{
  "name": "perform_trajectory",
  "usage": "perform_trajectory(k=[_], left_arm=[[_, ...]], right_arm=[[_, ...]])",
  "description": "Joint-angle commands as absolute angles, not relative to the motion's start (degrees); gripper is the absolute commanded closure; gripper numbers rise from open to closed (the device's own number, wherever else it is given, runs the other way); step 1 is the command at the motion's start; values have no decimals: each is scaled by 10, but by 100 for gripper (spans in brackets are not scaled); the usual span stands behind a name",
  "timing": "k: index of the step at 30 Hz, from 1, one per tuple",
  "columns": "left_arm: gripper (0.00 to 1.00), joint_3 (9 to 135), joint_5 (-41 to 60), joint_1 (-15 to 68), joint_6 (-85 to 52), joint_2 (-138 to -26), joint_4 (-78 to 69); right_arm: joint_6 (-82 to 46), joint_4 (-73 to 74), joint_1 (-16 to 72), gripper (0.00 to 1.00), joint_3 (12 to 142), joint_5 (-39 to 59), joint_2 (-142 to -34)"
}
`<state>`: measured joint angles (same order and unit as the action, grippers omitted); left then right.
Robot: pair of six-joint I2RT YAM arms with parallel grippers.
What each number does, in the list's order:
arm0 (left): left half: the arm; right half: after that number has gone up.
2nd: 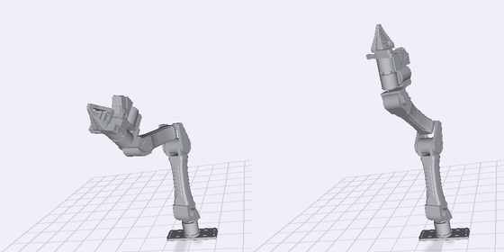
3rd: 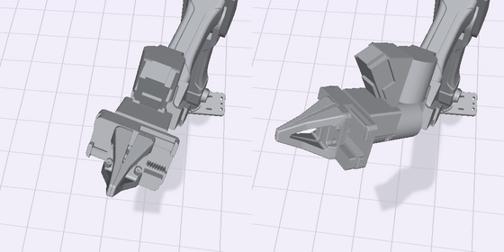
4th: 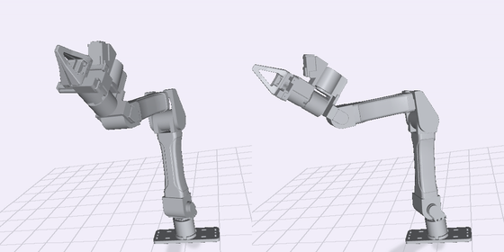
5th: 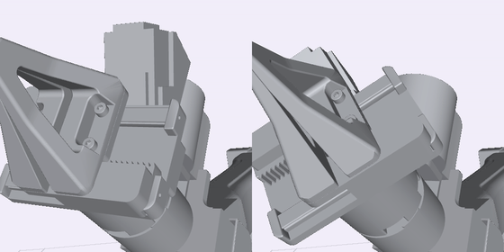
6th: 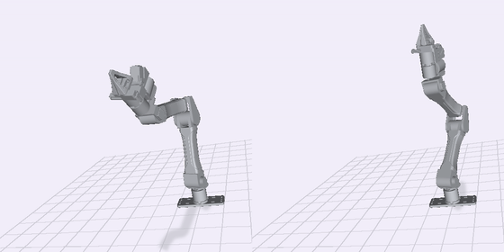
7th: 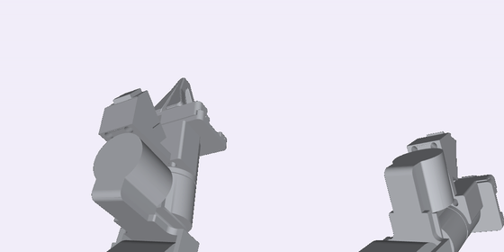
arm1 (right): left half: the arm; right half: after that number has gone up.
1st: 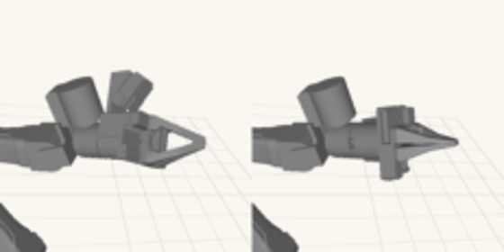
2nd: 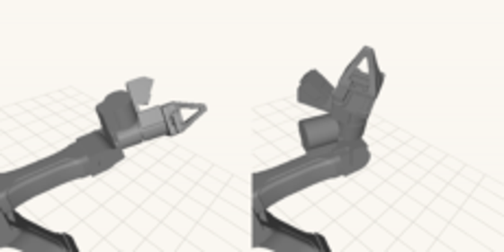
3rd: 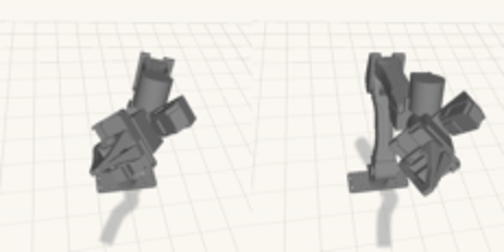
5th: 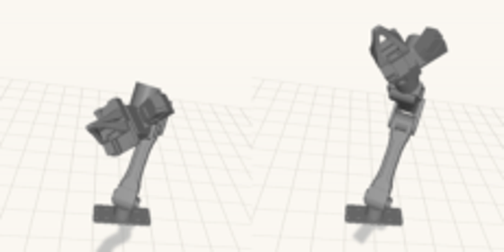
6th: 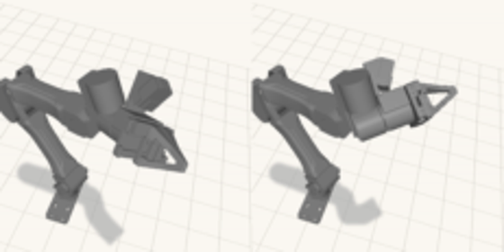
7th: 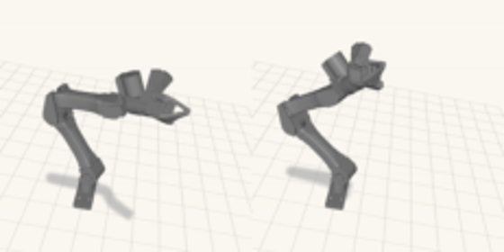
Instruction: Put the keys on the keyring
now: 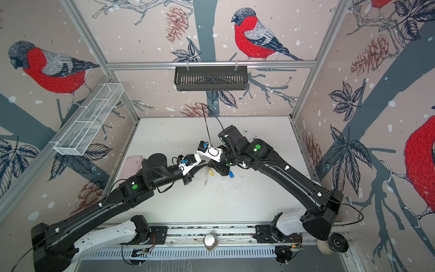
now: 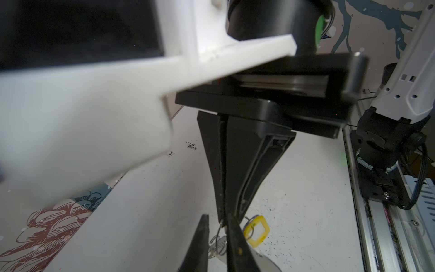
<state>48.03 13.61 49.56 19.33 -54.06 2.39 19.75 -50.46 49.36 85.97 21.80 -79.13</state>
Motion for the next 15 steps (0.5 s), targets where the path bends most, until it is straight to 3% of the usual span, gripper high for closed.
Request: perform_trajectory(k=[1, 15], left_arm=[[83, 491, 163, 492, 188, -552, 36], [90, 494, 181, 487, 188, -555, 40]], right_arm=[[204, -489, 494, 100, 860, 228, -787], [208, -486, 495, 100, 858, 236, -776]])
